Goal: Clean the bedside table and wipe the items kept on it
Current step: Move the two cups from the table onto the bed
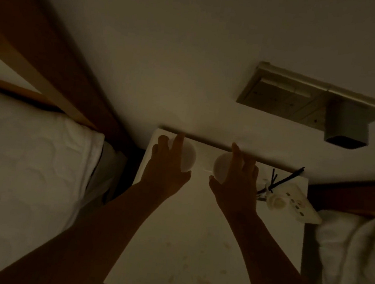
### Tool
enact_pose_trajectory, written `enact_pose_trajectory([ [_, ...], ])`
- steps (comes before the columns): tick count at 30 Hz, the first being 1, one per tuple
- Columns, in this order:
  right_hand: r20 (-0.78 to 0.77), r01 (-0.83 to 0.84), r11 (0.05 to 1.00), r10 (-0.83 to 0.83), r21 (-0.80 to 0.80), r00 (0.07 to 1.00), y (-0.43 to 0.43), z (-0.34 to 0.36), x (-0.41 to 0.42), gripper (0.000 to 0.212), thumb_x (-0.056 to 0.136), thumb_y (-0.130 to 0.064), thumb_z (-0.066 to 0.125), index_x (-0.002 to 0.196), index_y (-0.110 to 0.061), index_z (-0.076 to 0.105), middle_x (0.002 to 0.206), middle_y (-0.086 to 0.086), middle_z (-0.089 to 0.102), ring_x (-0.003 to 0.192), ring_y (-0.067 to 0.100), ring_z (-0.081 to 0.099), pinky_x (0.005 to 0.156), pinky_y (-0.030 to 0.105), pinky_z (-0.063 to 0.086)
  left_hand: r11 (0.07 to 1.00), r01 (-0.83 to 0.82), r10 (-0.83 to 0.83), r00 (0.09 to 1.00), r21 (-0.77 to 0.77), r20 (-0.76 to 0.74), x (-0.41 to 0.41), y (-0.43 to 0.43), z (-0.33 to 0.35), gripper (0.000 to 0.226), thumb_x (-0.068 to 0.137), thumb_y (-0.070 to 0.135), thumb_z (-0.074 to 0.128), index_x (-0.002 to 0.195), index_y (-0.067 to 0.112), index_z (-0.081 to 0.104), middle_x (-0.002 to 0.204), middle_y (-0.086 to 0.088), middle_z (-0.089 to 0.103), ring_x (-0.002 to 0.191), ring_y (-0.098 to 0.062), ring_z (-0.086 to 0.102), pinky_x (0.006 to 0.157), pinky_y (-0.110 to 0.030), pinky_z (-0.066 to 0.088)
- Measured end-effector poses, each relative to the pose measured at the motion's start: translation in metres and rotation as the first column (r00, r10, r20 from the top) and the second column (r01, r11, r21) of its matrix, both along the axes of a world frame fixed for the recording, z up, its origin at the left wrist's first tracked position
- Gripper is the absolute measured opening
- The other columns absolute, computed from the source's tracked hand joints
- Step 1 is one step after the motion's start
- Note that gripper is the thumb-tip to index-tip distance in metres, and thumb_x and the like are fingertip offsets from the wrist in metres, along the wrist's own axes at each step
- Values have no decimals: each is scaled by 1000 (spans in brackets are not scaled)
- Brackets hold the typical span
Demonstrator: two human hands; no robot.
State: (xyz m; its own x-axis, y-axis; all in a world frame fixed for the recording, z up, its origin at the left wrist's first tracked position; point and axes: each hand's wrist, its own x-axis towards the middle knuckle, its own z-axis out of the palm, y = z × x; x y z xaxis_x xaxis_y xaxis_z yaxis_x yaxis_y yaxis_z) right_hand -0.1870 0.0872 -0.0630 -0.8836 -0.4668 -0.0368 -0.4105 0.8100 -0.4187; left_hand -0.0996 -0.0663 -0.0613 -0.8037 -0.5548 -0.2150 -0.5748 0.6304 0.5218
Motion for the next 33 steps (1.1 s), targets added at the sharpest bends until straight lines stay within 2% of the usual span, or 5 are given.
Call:
enact_pose_trajectory([
  [7, 83, -162, 986, 165, -48, 983, -31, 23, 33, 108, 67, -35, 80, 150, -30, 11, 135, 8, 36, 122, 29, 41, 91, 41, 52, 972, -225, 226, 974, 73, -8, 54, -18, 24, 91, 74, 34, 76, 147, 20, 22, 132, -11, 33, 117, -31, 44, 93, -38, 46],
  [12, 133, -339, 938, 346, -70, 929, -76, 36, 85, 105, 68, -39, 79, 149, -32, 12, 139, 1, 32, 125, 22, 36, 89, 37, 53, 842, -520, 524, 852, 141, 14, 138, -39, 44, 94, 70, 33, 80, 142, 36, 19, 134, -5, 34, 117, -28, 49, 88, -45, 55],
  [16, 161, -525, 845, 535, -107, 829, -119, 40, 144, 99, 69, -35, 80, 147, -32, 19, 141, 2, 32, 127, 22, 35, 90, 36, 53, 720, -685, 689, 724, 113, -6, 224, -50, 47, 102, 67, 33, 84, 143, 37, 16, 133, 3, 32, 115, -21, 50, 86, -38, 56],
  [23, 198, -761, 640, 764, -104, 615, -193, 40, 266, 92, 72, -39, 78, 146, -34, 23, 145, 4, 27, 131, 25, 31, 100, 41, 48, 492, -867, 870, 494, 85, 1, 368, -67, 39, 102, 65, 31, 86, 142, 36, 20, 129, -1, 35, 114, -22, 50, 87, -29, 49],
  [33, 181, -934, 346, 927, -85, 327, -261, 42, 441, 102, 74, -39, 77, 150, -37, 9, 147, 5, 25, 132, 24, 30, 91, 36, 51, 247, -964, 969, 246, 101, -16, 539, -63, 41, 103, 68, 32, 83, 146, 32, 17, 137, -5, 33, 122, -24, 45, 94, -45, 52],
])
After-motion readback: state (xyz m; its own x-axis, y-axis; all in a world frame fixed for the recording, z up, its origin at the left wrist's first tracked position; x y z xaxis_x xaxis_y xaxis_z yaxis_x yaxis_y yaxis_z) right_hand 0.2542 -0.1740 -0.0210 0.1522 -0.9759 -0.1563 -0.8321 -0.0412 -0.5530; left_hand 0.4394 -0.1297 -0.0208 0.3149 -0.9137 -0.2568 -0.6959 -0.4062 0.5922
